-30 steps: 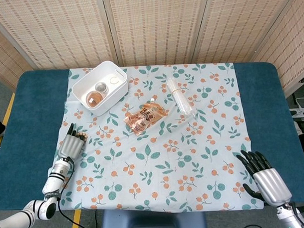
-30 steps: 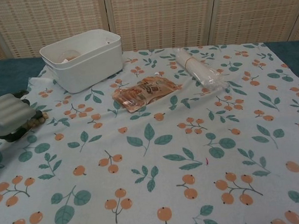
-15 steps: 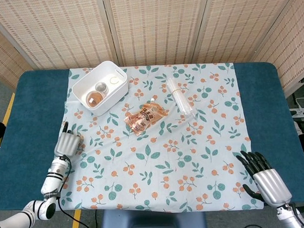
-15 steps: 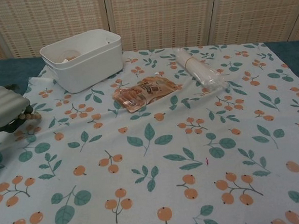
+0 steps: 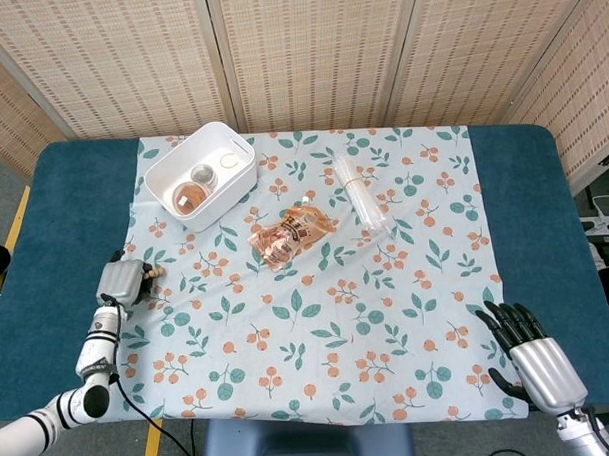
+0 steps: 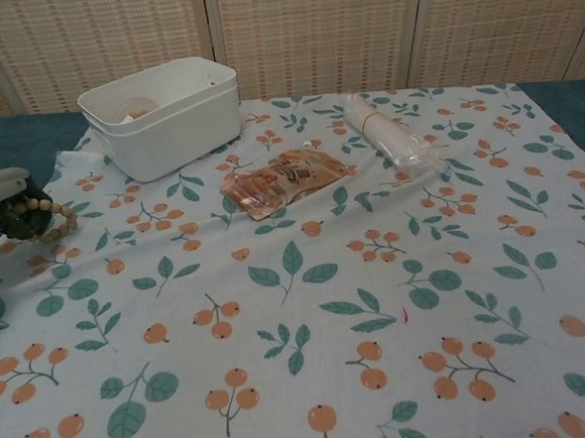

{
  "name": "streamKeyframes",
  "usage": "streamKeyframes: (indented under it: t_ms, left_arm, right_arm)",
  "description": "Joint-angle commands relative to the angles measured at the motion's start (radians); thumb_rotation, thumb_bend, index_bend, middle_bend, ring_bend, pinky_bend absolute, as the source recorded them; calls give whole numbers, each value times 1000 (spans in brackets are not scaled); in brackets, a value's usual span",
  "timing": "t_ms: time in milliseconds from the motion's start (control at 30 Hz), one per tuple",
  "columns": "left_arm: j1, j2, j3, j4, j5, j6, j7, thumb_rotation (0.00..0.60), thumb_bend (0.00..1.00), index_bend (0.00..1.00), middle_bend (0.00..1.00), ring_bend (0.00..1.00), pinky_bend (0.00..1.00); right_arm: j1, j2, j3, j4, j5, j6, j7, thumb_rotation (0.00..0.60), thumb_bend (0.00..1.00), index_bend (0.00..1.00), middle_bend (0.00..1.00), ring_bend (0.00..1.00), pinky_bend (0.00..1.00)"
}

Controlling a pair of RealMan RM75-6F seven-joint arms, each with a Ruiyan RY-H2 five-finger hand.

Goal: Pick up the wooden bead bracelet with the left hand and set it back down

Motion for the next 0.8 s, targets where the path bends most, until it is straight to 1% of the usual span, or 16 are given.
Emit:
streamKeyframes:
  t_ms: [33, 100, 133, 167, 233, 333, 367, 433, 467, 533, 567, 633, 667, 800]
  left_arm:
    - [-23, 265, -172, -218, -494, -332, -293, 600, 901, 837, 835, 461, 116]
    - [-21, 318, -204, -236, -577, -416, -396, 600, 909, 838, 829, 447, 83]
    - [-14, 335, -225, -234, -601, -465, -445, 600, 916, 838, 826, 440, 65]
    - [0, 349, -257, -218, -609, -539, -499, 600, 922, 838, 823, 436, 54]
    - [25, 357, -301, -177, -608, -638, -564, 600, 927, 827, 813, 422, 31]
    - [84, 334, -413, -81, -629, -838, -670, 600, 906, 793, 797, 395, 13]
    - [112, 317, -469, -26, -653, -942, -706, 600, 891, 782, 790, 388, 10]
    - [149, 280, -552, 68, -695, -1083, -741, 600, 822, 748, 766, 361, 7]
    - [169, 251, -606, 129, -720, -1157, -747, 600, 787, 740, 759, 354, 7]
    - [191, 210, -674, 205, -740, -1234, -730, 600, 706, 719, 752, 345, 6]
    - [199, 193, -699, 245, -734, -1271, -707, 600, 666, 705, 745, 336, 5]
    - [206, 169, -730, 288, -718, -1290, -665, 600, 595, 671, 726, 308, 2]
    - [210, 158, -743, 308, -706, -1302, -643, 600, 585, 662, 720, 300, 2]
    - [220, 132, -775, 345, -668, -1315, -583, 593, 518, 567, 656, 242, 0]
  right_arm:
    - [1, 1, -2, 0, -2, -3, -2, 600, 240, 0, 0, 0, 0]
    - [1, 0, -2, 0, -2, -5, -5, 600, 241, 0, 0, 0, 0]
    - [1, 1, -3, -1, -3, -7, -6, 600, 240, 0, 0, 0, 0]
    - [1, 0, -3, -2, -3, -7, -7, 600, 240, 0, 0, 0, 0]
    - [0, 0, -4, -3, -4, -6, -10, 600, 240, 0, 0, 0, 0]
    - [-1, 0, -4, -3, -4, -5, -11, 600, 240, 0, 0, 0, 0]
    - [-1, 0, -4, -3, -4, -5, -11, 600, 240, 0, 0, 0, 0]
    - [-1, -1, -3, -3, -3, -6, -12, 600, 240, 0, 0, 0, 0]
    - [0, -1, -3, -3, -1, -9, -13, 600, 240, 0, 0, 0, 0]
    - [1, -2, -3, -2, 1, -12, -14, 600, 240, 0, 0, 0, 0]
    - [1, -3, -3, -2, 2, -14, -15, 600, 240, 0, 0, 0, 0]
    - [2, -3, -2, -2, 4, -17, -18, 600, 240, 0, 0, 0, 0]
    - [3, -4, -2, -3, 5, -19, -20, 600, 240, 0, 0, 0, 0]
    - [5, -8, -1, -4, 6, -24, -26, 600, 240, 0, 0, 0, 0]
